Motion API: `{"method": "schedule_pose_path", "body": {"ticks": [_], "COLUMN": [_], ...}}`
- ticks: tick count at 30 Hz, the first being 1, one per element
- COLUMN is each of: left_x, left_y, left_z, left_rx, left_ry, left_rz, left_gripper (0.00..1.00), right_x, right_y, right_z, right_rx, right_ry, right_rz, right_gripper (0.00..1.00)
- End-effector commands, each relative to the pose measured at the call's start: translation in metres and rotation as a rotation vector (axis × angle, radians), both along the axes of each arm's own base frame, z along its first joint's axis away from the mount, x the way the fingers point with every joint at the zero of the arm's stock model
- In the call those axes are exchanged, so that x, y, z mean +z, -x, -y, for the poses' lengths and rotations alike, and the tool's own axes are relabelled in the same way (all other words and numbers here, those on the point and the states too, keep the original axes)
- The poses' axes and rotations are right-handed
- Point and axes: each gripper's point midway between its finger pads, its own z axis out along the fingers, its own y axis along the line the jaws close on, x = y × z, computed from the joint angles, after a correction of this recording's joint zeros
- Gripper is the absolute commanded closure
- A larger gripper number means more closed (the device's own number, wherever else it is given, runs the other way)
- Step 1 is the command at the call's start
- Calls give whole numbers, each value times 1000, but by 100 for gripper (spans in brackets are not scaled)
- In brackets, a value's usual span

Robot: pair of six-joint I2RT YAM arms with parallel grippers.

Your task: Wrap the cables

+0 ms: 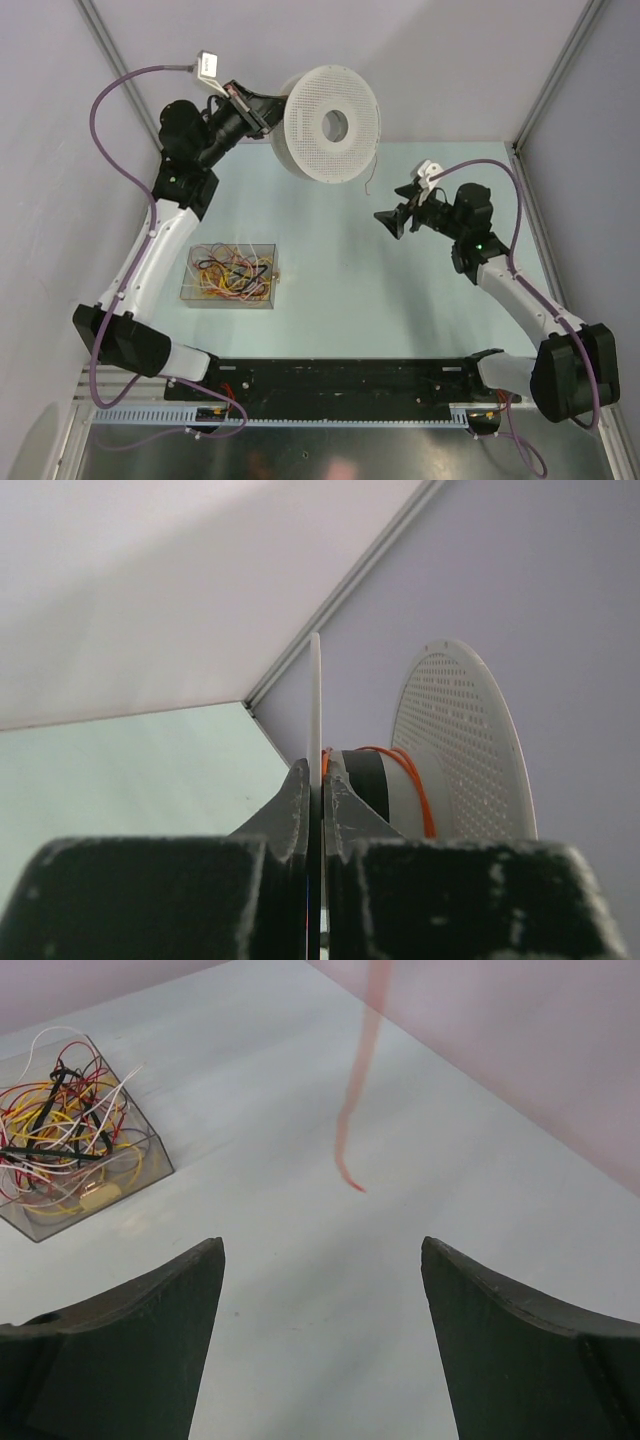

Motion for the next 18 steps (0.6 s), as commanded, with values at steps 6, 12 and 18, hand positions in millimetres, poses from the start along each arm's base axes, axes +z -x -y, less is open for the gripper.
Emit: {"method": "schedule_pose_path", "body": {"ticks": [6, 12, 18], "left_x": [46, 47, 47], "left_y": [15, 17, 20], "left_z": [-28, -29, -30], "left_rx": [95, 97, 93], "left_ry": [156, 165, 178], "left_rz": [25, 15, -3], "left_gripper": [100, 100, 100], "right_x": [12, 15, 18], "right_y": [-25, -38, -33], "right_z": [-20, -26, -43], "right_rx": [-86, -149, -88], "right_ry": [29, 40, 10], "right_rz": [226, 316, 339], "right_gripper": [15, 16, 15]}}
